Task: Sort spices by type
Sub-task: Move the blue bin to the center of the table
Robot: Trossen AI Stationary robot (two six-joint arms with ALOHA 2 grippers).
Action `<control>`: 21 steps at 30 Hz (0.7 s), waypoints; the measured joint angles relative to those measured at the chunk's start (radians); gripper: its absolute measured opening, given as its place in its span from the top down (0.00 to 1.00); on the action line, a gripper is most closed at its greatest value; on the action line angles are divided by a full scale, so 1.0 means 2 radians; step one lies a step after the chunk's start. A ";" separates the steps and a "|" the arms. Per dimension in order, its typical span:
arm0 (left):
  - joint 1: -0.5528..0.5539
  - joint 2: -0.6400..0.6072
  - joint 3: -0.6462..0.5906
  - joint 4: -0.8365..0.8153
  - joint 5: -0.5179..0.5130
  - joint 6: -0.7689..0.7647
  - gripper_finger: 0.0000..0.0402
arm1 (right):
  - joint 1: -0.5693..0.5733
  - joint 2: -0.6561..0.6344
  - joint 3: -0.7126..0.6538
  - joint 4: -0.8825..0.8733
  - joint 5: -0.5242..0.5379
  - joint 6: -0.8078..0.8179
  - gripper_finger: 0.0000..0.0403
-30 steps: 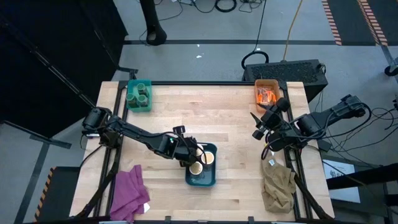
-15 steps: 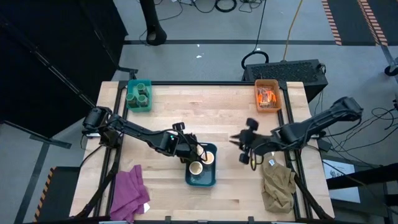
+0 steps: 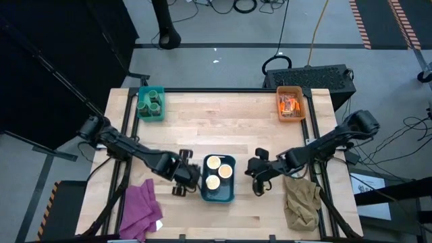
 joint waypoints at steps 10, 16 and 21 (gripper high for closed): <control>-0.027 0.005 -0.086 0.113 0.013 -0.032 0.98 | -0.013 0.101 -0.001 0.109 0.015 -0.024 1.00; -0.017 0.005 -0.104 0.191 -0.018 0.004 0.97 | -0.025 0.109 -0.001 0.143 0.021 -0.045 1.00; -0.001 0.005 -0.104 0.203 -0.020 0.013 0.97 | -0.042 0.109 0.000 0.151 0.020 -0.061 1.00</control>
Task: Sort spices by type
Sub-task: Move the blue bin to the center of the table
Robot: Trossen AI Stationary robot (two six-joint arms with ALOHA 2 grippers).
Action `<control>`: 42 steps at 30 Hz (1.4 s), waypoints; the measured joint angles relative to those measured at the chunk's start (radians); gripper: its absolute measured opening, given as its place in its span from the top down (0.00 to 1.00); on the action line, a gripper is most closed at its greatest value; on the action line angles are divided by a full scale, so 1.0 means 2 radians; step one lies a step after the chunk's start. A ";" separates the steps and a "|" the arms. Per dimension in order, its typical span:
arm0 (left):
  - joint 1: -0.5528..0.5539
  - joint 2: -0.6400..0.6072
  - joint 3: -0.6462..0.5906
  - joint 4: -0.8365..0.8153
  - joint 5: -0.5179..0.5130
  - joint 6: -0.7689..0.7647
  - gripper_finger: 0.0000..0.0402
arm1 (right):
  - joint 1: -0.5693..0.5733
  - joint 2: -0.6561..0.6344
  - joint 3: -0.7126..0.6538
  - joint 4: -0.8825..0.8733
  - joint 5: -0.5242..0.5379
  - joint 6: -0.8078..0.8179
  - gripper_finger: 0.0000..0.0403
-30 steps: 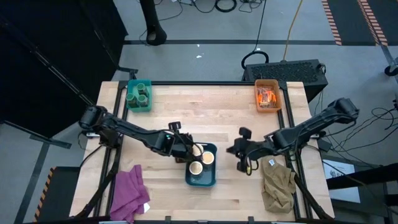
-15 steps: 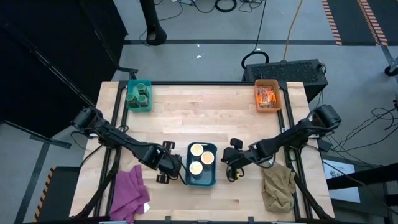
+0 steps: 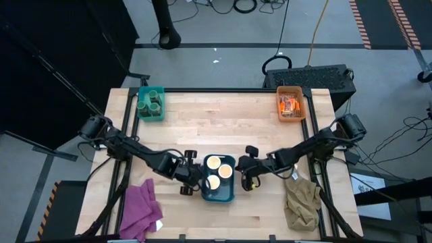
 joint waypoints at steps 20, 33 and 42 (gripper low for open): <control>0.047 0.000 0.000 0.021 0.004 0.044 0.97 | -0.041 0.000 0.000 0.000 -0.002 -0.042 1.00; 0.089 0.000 0.000 0.020 0.004 0.067 0.97 | -0.081 0.000 0.000 0.000 0.000 -0.068 1.00; 0.128 0.000 0.000 0.020 0.001 0.095 0.97 | -0.109 0.000 0.000 -0.002 0.000 -0.091 1.00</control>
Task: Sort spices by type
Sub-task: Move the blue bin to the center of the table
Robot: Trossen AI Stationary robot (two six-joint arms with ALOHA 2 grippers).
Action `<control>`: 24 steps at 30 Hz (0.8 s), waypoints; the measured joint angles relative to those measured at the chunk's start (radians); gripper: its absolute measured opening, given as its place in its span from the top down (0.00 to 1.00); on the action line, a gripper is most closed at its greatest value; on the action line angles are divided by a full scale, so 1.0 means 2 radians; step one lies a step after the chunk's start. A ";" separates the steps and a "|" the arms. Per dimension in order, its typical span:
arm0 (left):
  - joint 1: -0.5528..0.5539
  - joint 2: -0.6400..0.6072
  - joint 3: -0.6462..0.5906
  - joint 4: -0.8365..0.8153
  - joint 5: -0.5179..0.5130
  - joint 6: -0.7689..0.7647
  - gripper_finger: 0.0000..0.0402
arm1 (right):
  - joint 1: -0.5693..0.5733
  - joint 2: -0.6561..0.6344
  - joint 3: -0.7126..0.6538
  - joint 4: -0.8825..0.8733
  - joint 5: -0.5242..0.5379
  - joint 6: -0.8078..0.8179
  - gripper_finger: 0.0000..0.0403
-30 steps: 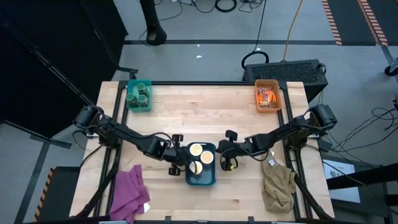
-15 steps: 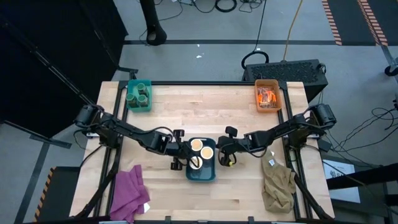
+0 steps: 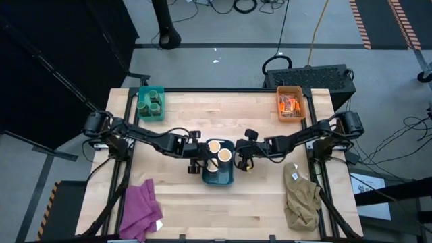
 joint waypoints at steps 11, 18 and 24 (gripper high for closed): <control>0.031 0.000 0.000 0.002 -0.001 0.023 0.97 | -0.029 0.000 0.000 -0.001 -0.002 -0.025 1.00; 0.050 0.001 0.000 0.015 -0.001 0.025 0.97 | -0.049 0.000 0.000 -0.001 -0.001 -0.037 1.00; 0.064 0.001 0.000 0.016 -0.001 0.024 0.97 | -0.061 0.000 0.000 -0.001 -0.002 -0.051 1.00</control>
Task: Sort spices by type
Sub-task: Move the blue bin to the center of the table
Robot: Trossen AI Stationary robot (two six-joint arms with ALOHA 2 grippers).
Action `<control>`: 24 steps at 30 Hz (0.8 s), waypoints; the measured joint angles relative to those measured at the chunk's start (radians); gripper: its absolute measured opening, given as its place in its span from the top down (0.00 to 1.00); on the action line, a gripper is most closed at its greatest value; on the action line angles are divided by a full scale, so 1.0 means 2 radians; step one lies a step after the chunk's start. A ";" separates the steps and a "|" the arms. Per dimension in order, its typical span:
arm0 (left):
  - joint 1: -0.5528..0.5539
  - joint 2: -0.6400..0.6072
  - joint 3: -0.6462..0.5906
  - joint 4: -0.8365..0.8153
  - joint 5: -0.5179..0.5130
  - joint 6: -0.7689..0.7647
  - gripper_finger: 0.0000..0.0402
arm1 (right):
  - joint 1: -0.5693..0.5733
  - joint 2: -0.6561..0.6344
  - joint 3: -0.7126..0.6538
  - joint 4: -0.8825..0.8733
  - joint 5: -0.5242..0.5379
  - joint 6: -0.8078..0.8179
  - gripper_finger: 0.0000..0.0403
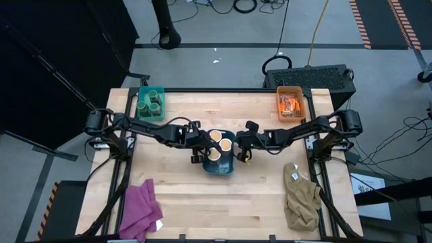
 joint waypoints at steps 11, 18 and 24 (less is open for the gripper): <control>0.013 0.000 0.000 0.000 -0.002 -0.002 0.97 | -0.013 -0.005 0.000 -0.014 -0.002 -0.011 1.00; -0.002 -0.021 0.001 -0.018 -0.014 -0.002 0.97 | -0.003 -0.047 0.001 -0.051 0.002 -0.004 1.00; -0.010 -0.053 0.001 -0.028 -0.031 -0.014 0.97 | 0.006 -0.085 0.002 -0.067 0.015 0.000 1.00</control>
